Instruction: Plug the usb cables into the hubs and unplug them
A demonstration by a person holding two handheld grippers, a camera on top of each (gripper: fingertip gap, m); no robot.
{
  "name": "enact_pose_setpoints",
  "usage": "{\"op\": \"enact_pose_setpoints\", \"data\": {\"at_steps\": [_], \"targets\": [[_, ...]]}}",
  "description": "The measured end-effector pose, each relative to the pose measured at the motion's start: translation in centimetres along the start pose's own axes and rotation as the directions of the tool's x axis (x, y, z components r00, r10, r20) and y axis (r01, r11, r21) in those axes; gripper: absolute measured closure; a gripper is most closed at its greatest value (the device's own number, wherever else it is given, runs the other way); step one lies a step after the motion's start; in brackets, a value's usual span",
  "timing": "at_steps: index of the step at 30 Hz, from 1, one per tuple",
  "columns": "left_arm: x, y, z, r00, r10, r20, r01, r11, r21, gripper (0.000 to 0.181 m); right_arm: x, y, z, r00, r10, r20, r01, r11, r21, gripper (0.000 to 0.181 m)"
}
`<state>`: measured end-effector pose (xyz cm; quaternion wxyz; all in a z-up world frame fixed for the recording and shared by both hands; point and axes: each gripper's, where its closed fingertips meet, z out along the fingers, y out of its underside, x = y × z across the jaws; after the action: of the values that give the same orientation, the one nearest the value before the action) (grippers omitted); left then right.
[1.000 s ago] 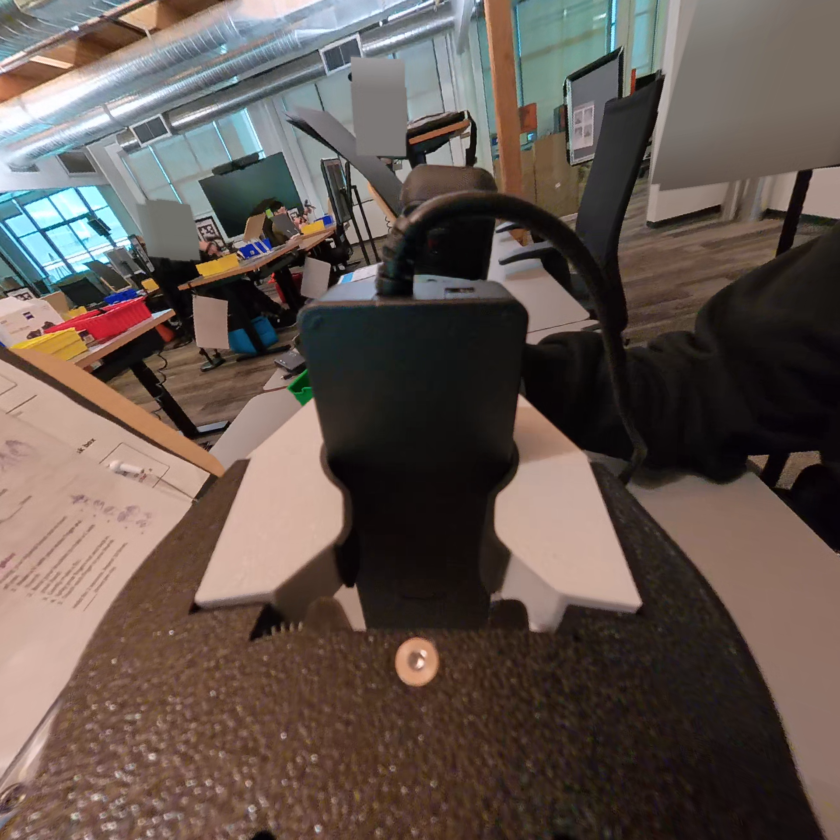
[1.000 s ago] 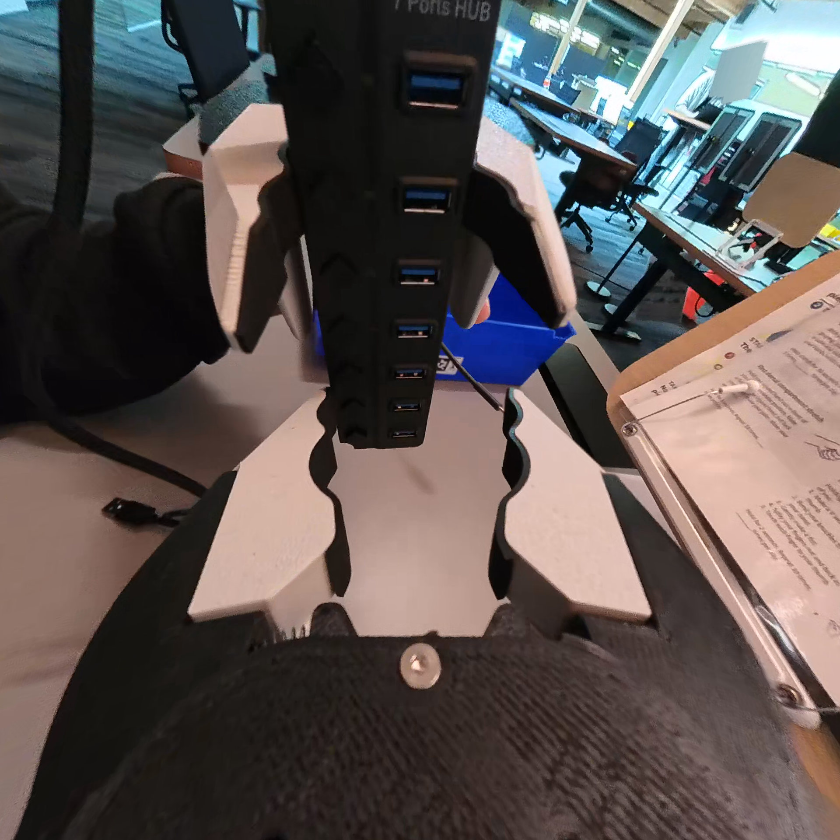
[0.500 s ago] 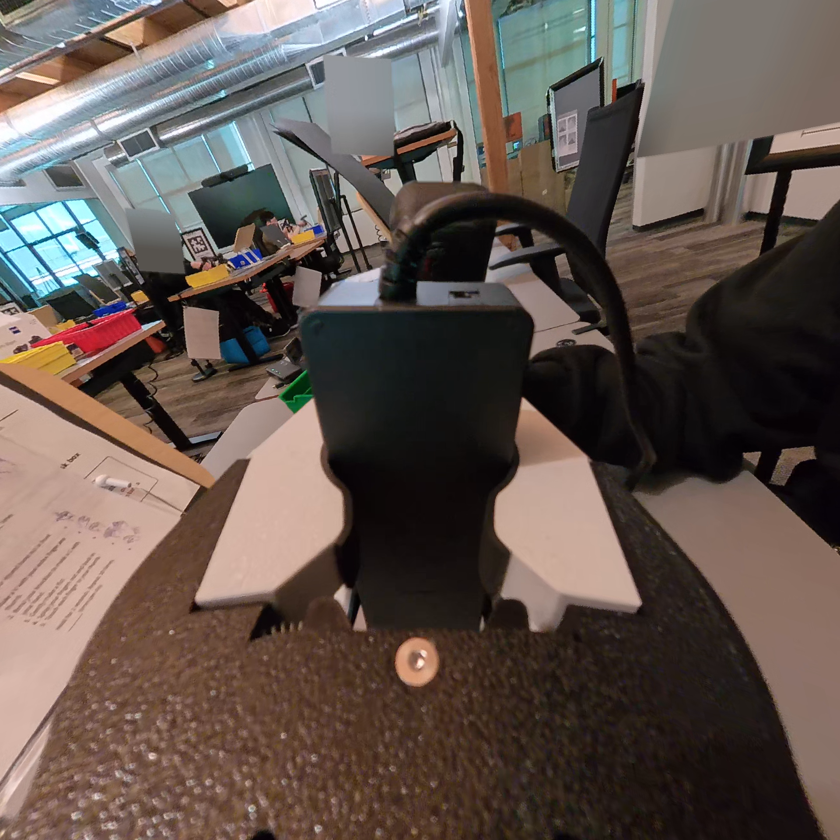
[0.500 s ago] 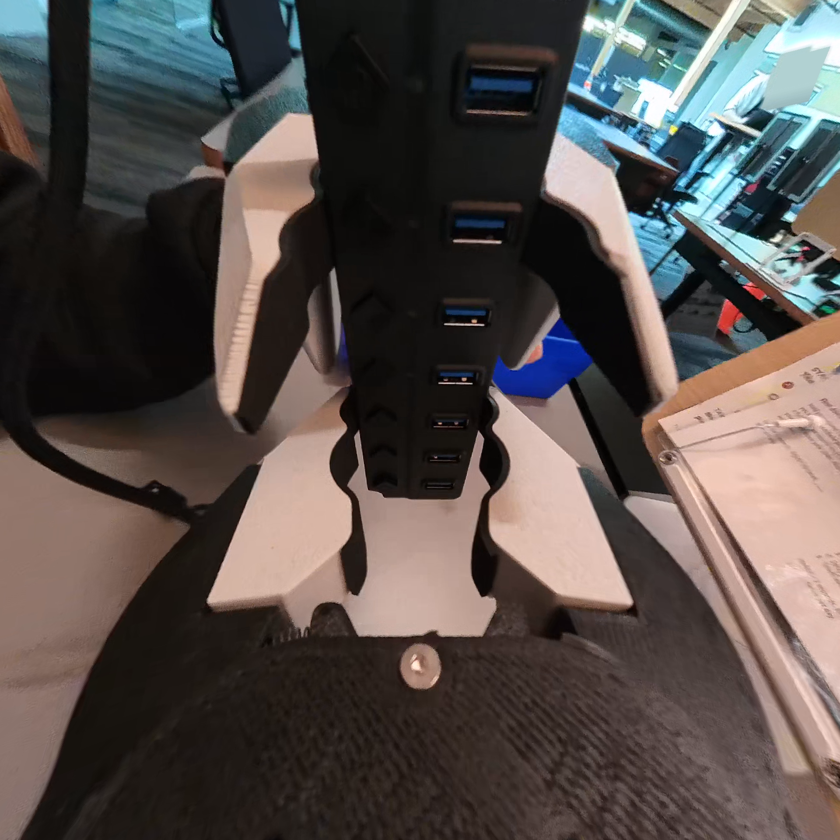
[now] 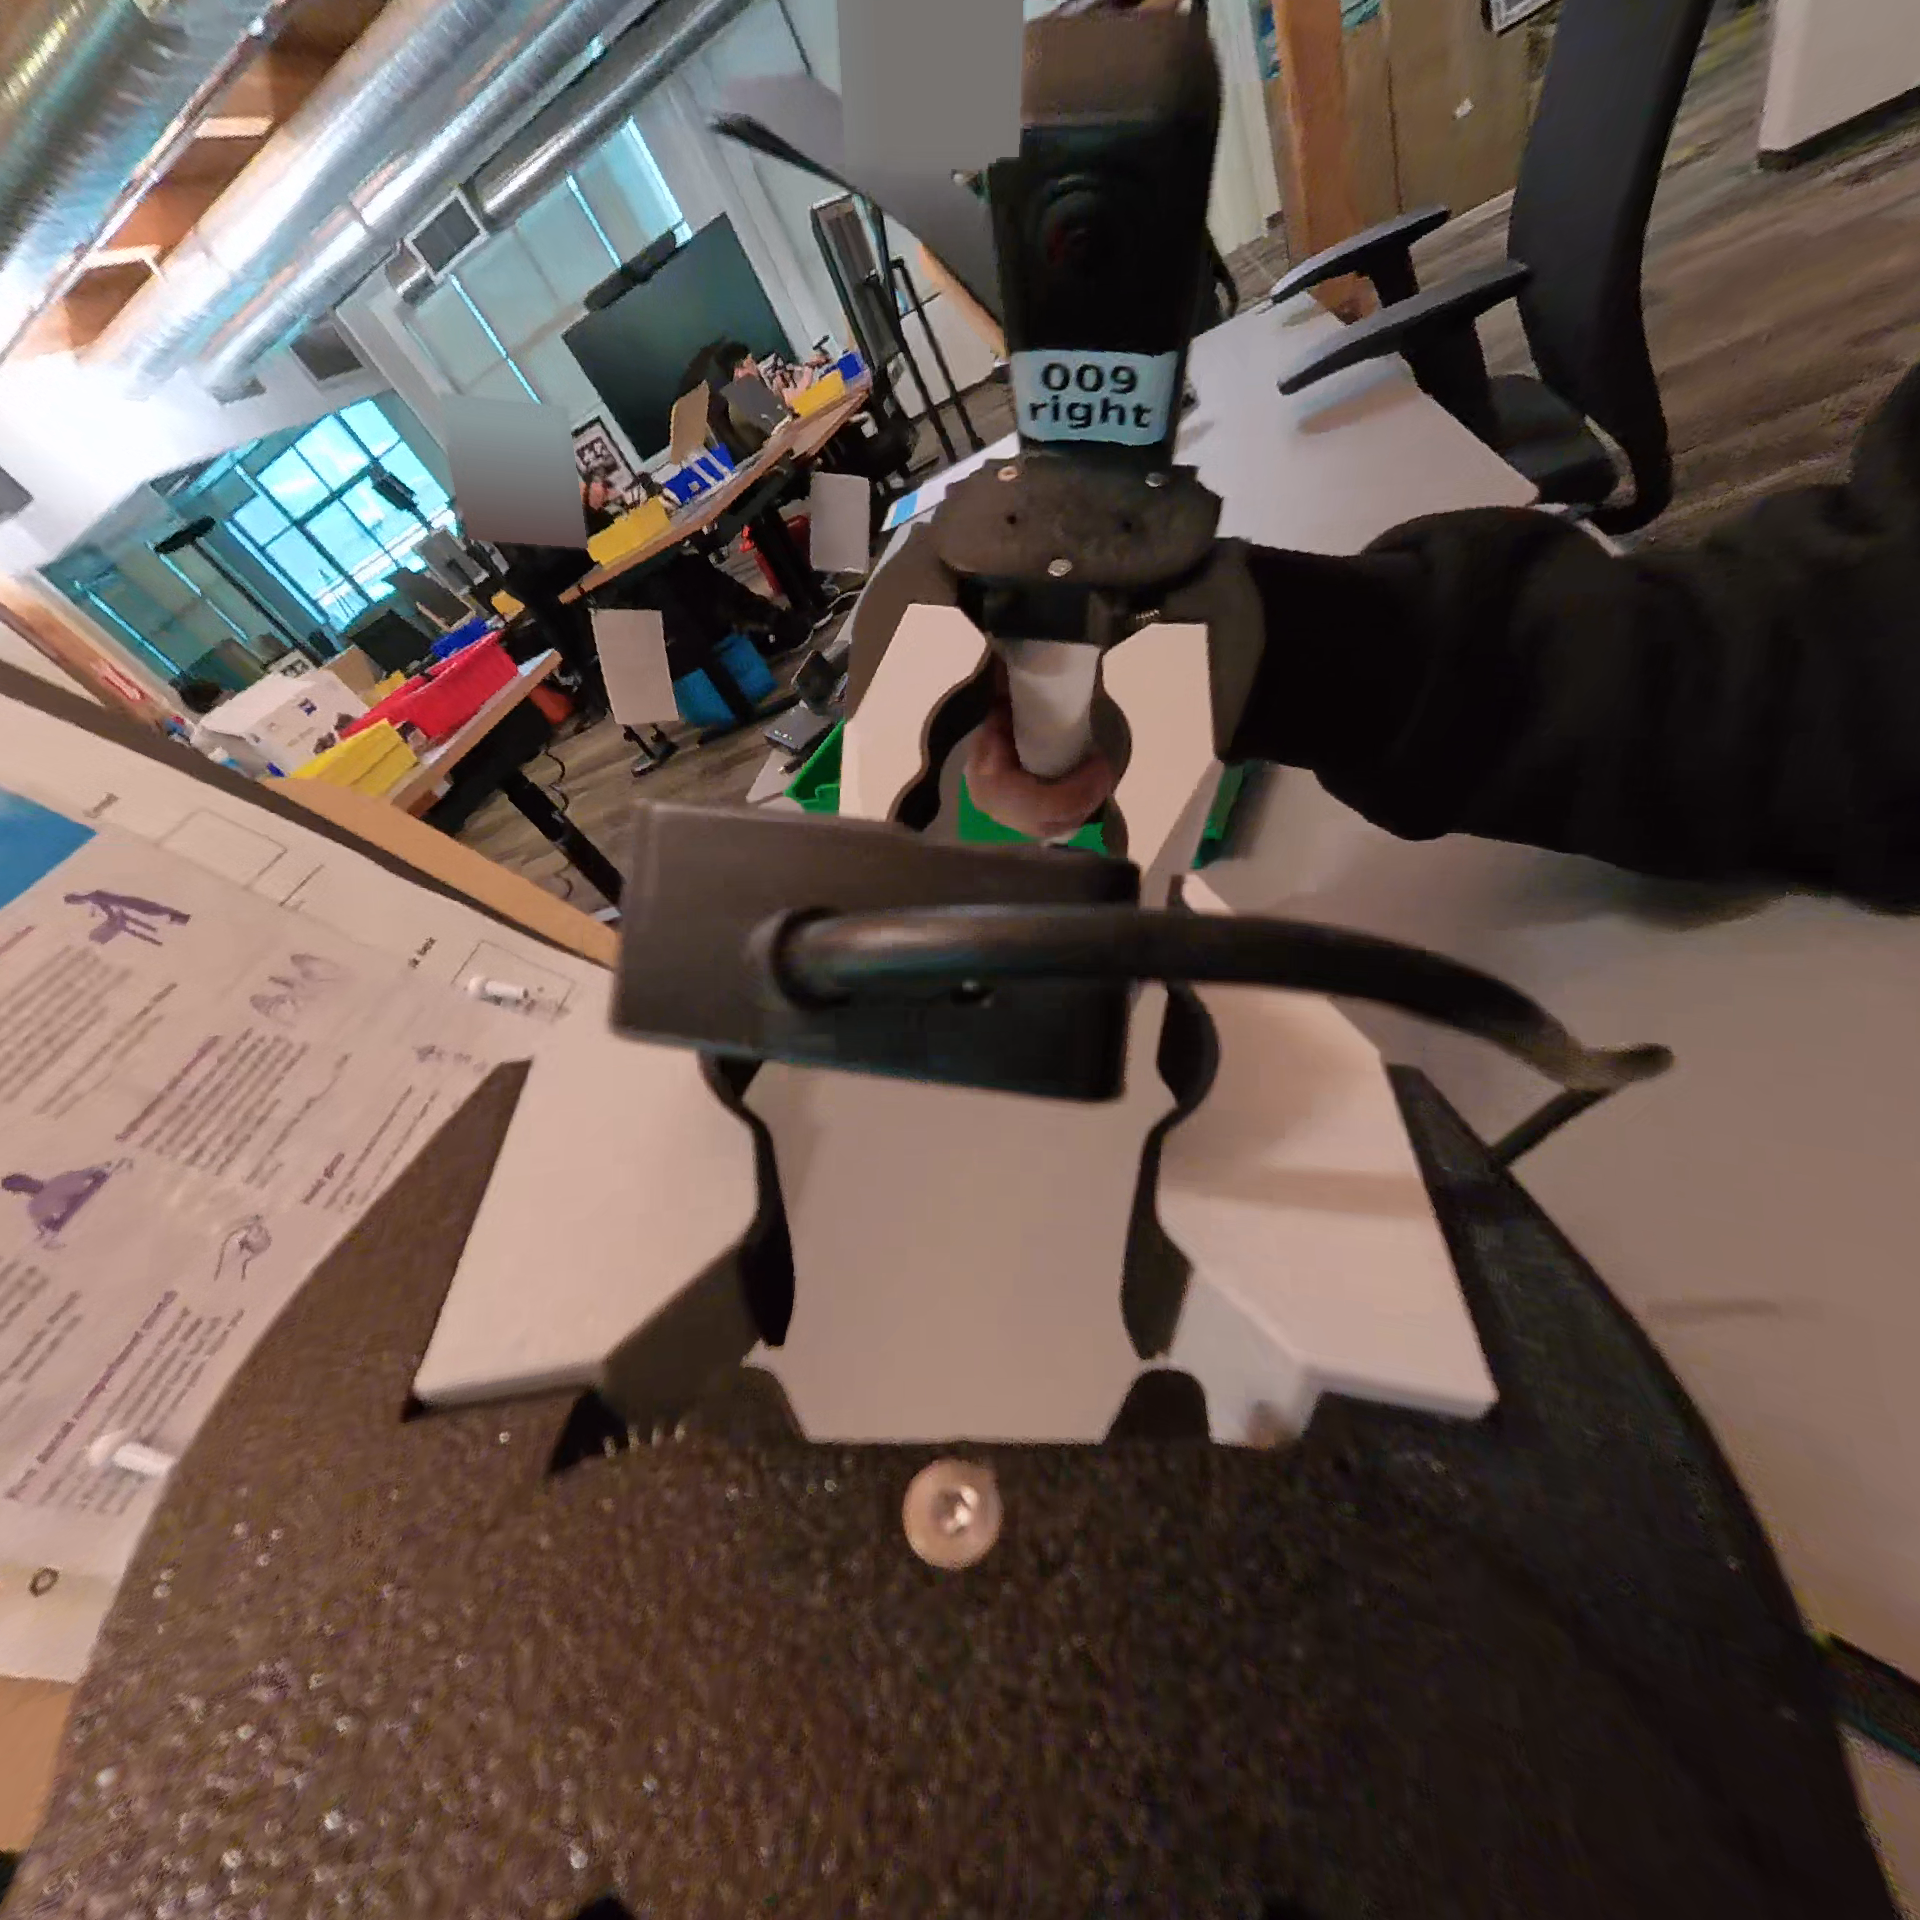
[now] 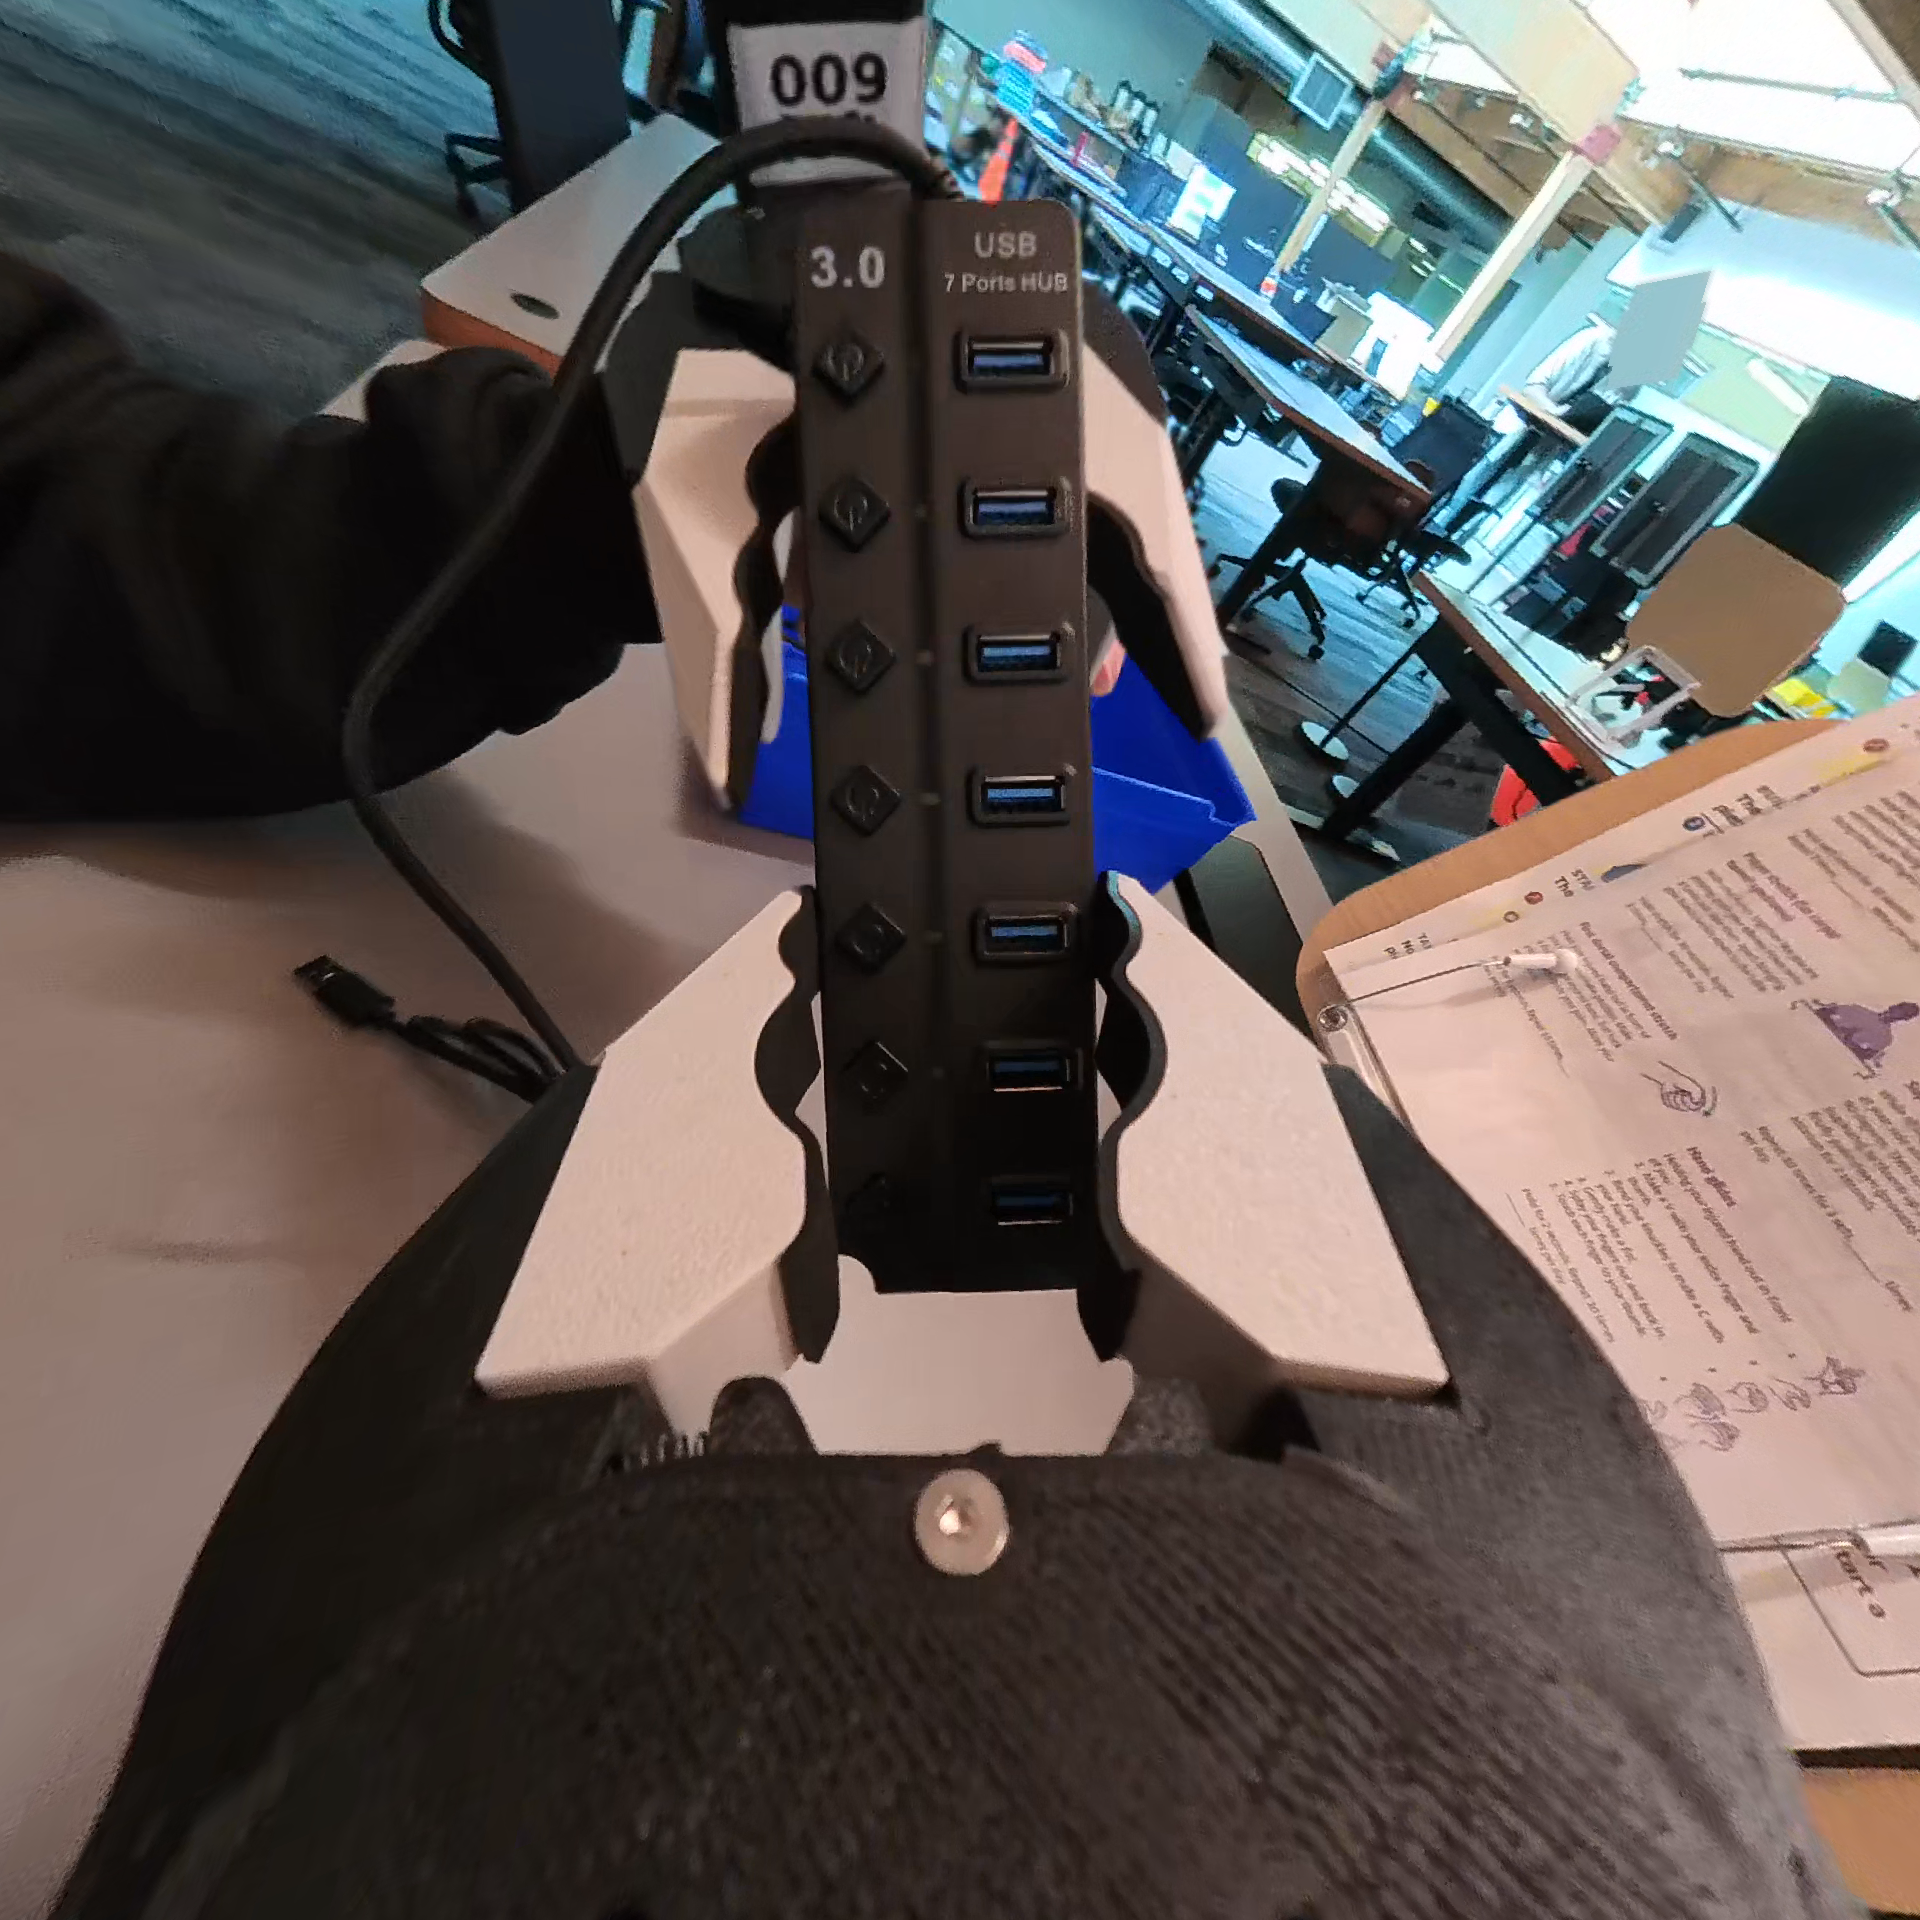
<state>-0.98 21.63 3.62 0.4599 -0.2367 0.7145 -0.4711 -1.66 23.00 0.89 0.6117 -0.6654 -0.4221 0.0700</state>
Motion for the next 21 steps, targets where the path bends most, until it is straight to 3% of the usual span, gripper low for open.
{"op": "enact_pose_setpoints", "data": {"at_steps": [5, 9, 13, 15, 21], "targets": [[0.3, -0.9, -0.3, 0.999, 0.016, -0.028, -0.015, 0.999, 0.039, 0.119, -0.3, -0.2, -0.3, 1.0, -0.012, 0.014, 0.012, 1.0, 0.009, 0.129], [0.1, -1.3, 0.3, 0.999, 0.035, 0.002, -0.035, 0.999, 0.025, 0.12, 0.6, 0.5, 0.2, 0.998, -0.006, -0.055, 0.005, 1.0, -0.024, 0.127], [0.2, -1.8, 0.2, 0.999, 0.05, 0.008, -0.05, 0.998, 0.028, 0.12, 1.3, -1.3, 0.7, 0.992, 0.023, -0.12, -0.016, 0.998, 0.059, 0.102], [0.4, -1.7, 0.5, 0.999, 0.054, -0.005, -0.053, 0.998, 0.021, 0.12, 0.8, -1.9, 1.1, 0.995, 0.016, -0.103, -0.009, 0.998, 0.069, 0.1], [0.5, -0.7, 1.4, 0.998, 0.068, -0.004, -0.068, 0.997, -0.034, 0.12, 0.1, 0.0, 2.0, 0.997, -0.03, -0.076, 0.026, 0.998, -0.055, 0.122]]}}
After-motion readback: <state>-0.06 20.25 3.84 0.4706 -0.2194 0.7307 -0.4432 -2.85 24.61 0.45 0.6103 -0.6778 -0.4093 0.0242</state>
